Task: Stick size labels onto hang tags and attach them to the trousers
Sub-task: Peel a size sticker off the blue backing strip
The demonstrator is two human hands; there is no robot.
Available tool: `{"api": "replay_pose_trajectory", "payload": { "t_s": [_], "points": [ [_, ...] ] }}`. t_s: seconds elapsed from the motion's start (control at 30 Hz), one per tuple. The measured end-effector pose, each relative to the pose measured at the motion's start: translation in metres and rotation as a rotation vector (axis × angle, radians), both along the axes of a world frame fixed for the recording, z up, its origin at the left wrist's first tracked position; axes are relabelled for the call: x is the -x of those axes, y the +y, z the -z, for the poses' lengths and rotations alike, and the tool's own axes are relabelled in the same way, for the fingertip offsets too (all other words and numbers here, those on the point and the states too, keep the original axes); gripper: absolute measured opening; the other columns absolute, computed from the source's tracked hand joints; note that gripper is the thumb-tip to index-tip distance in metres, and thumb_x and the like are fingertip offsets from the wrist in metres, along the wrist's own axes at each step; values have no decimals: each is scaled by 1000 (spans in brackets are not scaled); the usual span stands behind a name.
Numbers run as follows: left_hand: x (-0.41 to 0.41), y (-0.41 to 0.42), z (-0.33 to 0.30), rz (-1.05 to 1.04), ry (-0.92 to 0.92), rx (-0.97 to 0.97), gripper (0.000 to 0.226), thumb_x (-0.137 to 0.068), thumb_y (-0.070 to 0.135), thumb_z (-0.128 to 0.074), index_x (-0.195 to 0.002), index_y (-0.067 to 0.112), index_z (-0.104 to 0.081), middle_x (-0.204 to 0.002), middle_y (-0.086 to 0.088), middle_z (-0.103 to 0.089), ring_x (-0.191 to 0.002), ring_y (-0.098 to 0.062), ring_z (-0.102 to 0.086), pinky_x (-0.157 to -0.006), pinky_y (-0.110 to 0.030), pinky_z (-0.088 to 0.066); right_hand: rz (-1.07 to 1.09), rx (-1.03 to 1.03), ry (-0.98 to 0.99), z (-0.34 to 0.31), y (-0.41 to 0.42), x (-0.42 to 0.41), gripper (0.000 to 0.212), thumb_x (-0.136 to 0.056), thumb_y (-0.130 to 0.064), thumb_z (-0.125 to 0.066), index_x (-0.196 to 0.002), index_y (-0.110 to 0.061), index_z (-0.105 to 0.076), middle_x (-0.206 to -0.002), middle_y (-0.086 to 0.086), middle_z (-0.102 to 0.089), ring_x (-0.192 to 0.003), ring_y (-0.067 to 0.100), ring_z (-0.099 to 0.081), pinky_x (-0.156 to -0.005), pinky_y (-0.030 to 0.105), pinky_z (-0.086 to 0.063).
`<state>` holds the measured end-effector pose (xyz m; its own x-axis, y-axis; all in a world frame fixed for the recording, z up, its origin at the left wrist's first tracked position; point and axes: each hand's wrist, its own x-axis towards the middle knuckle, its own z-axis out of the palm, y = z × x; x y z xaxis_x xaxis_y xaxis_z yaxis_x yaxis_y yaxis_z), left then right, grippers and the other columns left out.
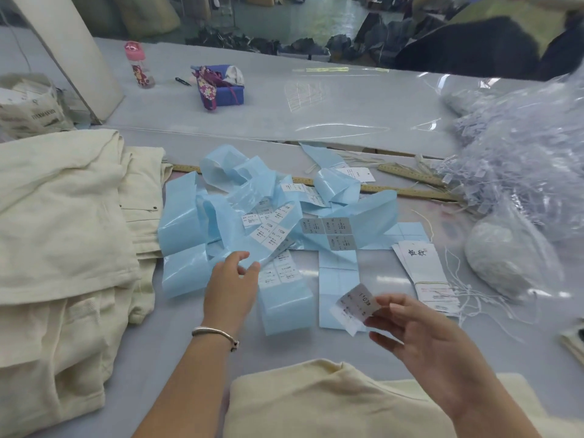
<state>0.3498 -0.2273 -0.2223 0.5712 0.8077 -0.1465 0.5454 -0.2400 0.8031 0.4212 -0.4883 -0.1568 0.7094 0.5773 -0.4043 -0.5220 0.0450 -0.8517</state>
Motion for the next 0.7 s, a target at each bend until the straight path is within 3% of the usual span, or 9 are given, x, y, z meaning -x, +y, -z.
{"api": "replay_pose_trajectory", "payload": {
  "t_s": [0.07,0.13,0.2,0.27,0.37,0.47,0.6,0.7],
  "points": [
    [2,-26,-22,93,-117,-64,10,-92,33,-63,-99,31,-68,-96,2,-60,-78,-7,-58,-79,-24,-48,-8,88,-44,-2,-15,2,32,-67,-17,-59,-96,-4,-66,-92,18,-69,-87,28,-63,-84,40,-43],
    [0,-62,-42,276,-220,60,7,-86,36,-70,-80,32,-71,-88,9,-64,-71,3,-58,-65,-9,-43,-9,167,-90,-2,-31,3,33,-66,-16,-62,-96,-3,-67,-89,16,-70,-85,26,-64,-81,38,-43],
    [-5,-103,-53,467,-191,207,12,-78,43,-76,-78,31,-74,-89,11,-67,-75,6,-59,-64,-6,-43,-15,202,-118,-2,-49,4,19,-77,-7,-61,-94,-2,-67,-88,16,-71,-85,25,-64,-81,37,-43],
    [-11,-138,-54,573,-99,201,18,-73,47,-80,-81,32,-74,-93,11,-66,-86,4,-60,-75,-14,-47,-27,224,-142,-1,-66,0,14,-84,-4,-58,-93,-3,-68,-87,14,-72,-84,23,-65,-82,37,-43],
    [-21,-179,-50,554,-70,171,14,-72,32,-84,-77,25,-72,-93,8,-67,-91,-4,-62,-83,-23,-50,-14,212,-150,-2,-94,-13,14,-85,-4,-58,-94,-4,-68,-84,10,-72,-81,18,-65,-80,35,-43],
    [-33,-210,-45,526,-153,274,19,-72,9,-83,-65,19,-69,-94,-1,-69,-85,-8,-65,-74,-21,-53,-28,211,-164,-1,-122,-30,15,-86,-4,-58,-96,-4,-68,-87,9,-73,-78,15,-66,-76,31,-45],
    [-61,-248,-34,422,-154,291,25,-70,4,-83,-58,20,-69,-96,3,-66,-83,-4,-64,-76,-23,-51,57,260,-186,10,-155,-58,26,-85,-3,-61,-104,-19,-67,-95,4,-70,-76,14,-67,-72,29,-48],
    [-84,-267,-25,267,-227,398,14,-69,2,-83,-63,10,-72,-93,0,-68,-69,1,-64,-62,-12,-47,183,321,-266,26,-159,-96,41,-82,-1,-60,-114,-27,-57,-99,0,-65,-75,13,-65,-70,27,-48]
  ]
}}
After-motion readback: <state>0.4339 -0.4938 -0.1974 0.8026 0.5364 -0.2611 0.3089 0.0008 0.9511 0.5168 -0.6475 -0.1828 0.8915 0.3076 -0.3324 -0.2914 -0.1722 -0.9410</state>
